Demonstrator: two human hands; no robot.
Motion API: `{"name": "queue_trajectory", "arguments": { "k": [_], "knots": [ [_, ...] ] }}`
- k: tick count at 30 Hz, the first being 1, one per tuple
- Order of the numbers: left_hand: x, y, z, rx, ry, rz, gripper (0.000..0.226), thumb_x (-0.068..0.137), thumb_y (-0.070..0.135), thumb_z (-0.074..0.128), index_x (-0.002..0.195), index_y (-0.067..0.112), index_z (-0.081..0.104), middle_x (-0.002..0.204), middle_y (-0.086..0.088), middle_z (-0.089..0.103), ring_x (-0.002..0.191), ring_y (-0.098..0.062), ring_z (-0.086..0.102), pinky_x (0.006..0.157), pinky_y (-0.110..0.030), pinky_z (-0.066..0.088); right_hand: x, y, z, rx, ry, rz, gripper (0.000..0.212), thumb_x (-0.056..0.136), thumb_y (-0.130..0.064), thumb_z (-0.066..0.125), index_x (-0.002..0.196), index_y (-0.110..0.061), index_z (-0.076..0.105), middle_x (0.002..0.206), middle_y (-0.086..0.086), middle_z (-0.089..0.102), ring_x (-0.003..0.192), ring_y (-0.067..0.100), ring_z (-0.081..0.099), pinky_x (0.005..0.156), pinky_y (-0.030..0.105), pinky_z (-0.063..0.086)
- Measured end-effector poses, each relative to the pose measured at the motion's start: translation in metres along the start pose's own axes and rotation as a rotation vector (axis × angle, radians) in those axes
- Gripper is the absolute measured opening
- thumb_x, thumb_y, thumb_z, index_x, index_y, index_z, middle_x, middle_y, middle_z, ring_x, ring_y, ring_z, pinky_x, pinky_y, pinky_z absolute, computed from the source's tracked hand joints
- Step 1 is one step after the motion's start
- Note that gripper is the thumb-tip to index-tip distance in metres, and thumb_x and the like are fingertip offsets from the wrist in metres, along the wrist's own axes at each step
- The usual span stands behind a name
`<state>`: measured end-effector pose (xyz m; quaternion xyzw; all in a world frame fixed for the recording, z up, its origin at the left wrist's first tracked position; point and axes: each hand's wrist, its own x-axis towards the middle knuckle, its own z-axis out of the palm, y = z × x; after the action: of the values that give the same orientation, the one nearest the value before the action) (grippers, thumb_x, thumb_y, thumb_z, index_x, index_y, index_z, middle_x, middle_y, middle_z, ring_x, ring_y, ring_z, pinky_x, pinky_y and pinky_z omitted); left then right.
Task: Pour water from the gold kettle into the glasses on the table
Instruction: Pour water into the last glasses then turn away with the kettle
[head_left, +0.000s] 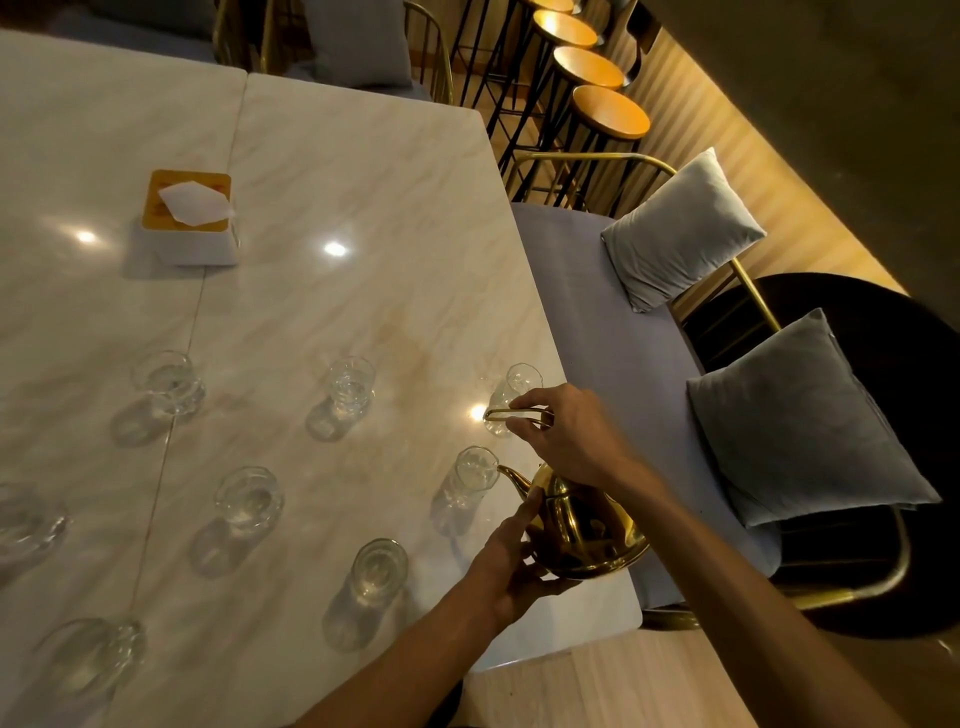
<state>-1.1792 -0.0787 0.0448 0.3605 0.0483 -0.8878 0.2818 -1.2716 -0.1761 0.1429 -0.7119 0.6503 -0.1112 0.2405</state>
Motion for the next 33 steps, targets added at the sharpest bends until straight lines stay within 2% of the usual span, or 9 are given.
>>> {"name": "queue_trajectory", "arguments": {
  "k": [3, 10, 19, 21, 25, 27, 29, 32, 33],
  "knots": [
    [0.000, 0.001, -0.001, -0.001, -0.015, -0.019, 0.097, 0.060, 0.048, 0.087, 0.144, 0.015, 0.048, 0.141, -0.019, 0.055, 0.124, -0.043, 0.056, 0.087, -0.055, 0.057, 0.000, 0.000, 0.001, -0.007, 0.000, 0.001, 0.033, 0.094, -0.034, 0.069, 0.123, -0.019, 0.072, 0.124, 0.001, 0.072, 0.099, 0.017, 0.069, 0.081, 0.027, 0.056],
    [0.001, 0.003, -0.003, -0.013, -0.021, -0.043, 0.092, 0.068, 0.047, 0.080, 0.147, 0.017, 0.045, 0.146, -0.019, 0.051, 0.128, -0.043, 0.053, 0.094, -0.057, 0.053, 0.003, 0.002, 0.005, -0.006, 0.004, 0.029, 0.033, 0.092, -0.037, 0.070, 0.121, -0.022, 0.073, 0.122, 0.000, 0.073, 0.096, 0.017, 0.070, 0.084, 0.034, 0.061],
    [0.004, 0.004, -0.012, 0.036, 0.005, -0.058, 0.080, 0.074, 0.046, 0.075, 0.144, 0.017, 0.048, 0.143, -0.019, 0.053, 0.125, -0.043, 0.056, 0.087, -0.056, 0.058, -0.003, 0.005, 0.010, 0.032, 0.018, 0.050, 0.032, 0.094, -0.034, 0.069, 0.123, -0.020, 0.072, 0.122, 0.000, 0.073, 0.093, 0.013, 0.068, 0.080, 0.027, 0.057],
    [0.003, 0.005, -0.015, 0.105, 0.021, -0.046, 0.071, 0.076, 0.045, 0.075, 0.137, 0.015, 0.054, 0.137, -0.019, 0.058, 0.121, -0.041, 0.058, 0.084, -0.054, 0.059, -0.009, 0.008, 0.012, 0.058, 0.036, 0.060, 0.030, 0.094, -0.035, 0.069, 0.121, -0.022, 0.073, 0.120, -0.002, 0.073, 0.085, 0.008, 0.065, 0.076, 0.023, 0.056],
    [0.003, 0.010, -0.021, 0.252, 0.039, -0.017, 0.039, 0.088, 0.041, 0.067, 0.120, 0.020, 0.060, 0.123, -0.014, 0.062, 0.114, -0.038, 0.061, 0.078, -0.051, 0.060, -0.024, 0.015, 0.018, 0.124, 0.090, 0.119, 0.028, 0.093, -0.039, 0.069, 0.119, -0.029, 0.072, 0.109, -0.007, 0.073, 0.078, 0.006, 0.066, 0.074, 0.026, 0.058],
    [0.005, 0.011, -0.026, 0.313, 0.039, -0.007, 0.030, 0.092, 0.039, 0.064, 0.117, 0.023, 0.060, 0.121, -0.010, 0.062, 0.113, -0.035, 0.060, 0.080, -0.051, 0.060, -0.032, 0.018, 0.022, 0.157, 0.113, 0.143, 0.029, 0.093, -0.040, 0.069, 0.120, -0.031, 0.070, 0.103, -0.013, 0.067, 0.076, 0.003, 0.063, 0.070, 0.018, 0.052],
    [0.010, 0.009, -0.032, 0.363, 0.046, 0.008, 0.044, 0.088, 0.043, 0.068, 0.126, 0.024, 0.058, 0.126, -0.009, 0.060, 0.118, -0.036, 0.058, 0.083, -0.052, 0.060, -0.041, 0.023, 0.025, 0.195, 0.138, 0.171, 0.029, 0.093, -0.039, 0.069, 0.121, -0.032, 0.070, 0.103, -0.018, 0.063, 0.077, 0.002, 0.062, 0.069, 0.012, 0.046],
    [0.013, 0.006, -0.037, 0.385, 0.079, 0.013, 0.084, 0.065, 0.050, 0.086, 0.137, 0.023, 0.051, 0.134, -0.011, 0.058, 0.122, -0.039, 0.055, 0.085, -0.058, 0.058, -0.054, 0.031, 0.030, 0.267, 0.187, 0.206, 0.028, 0.092, -0.040, 0.071, 0.119, -0.035, 0.071, 0.102, -0.022, 0.064, 0.080, 0.003, 0.064, 0.069, 0.011, 0.047],
    [0.013, 0.005, -0.038, 0.380, 0.091, 0.009, 0.090, 0.061, 0.048, 0.088, 0.138, 0.022, 0.049, 0.135, -0.013, 0.057, 0.122, -0.039, 0.055, 0.084, -0.059, 0.058, -0.058, 0.034, 0.031, 0.286, 0.200, 0.217, 0.027, 0.091, -0.041, 0.071, 0.118, -0.036, 0.071, 0.102, -0.025, 0.064, 0.081, 0.002, 0.064, 0.070, 0.011, 0.048]
  ]
}}
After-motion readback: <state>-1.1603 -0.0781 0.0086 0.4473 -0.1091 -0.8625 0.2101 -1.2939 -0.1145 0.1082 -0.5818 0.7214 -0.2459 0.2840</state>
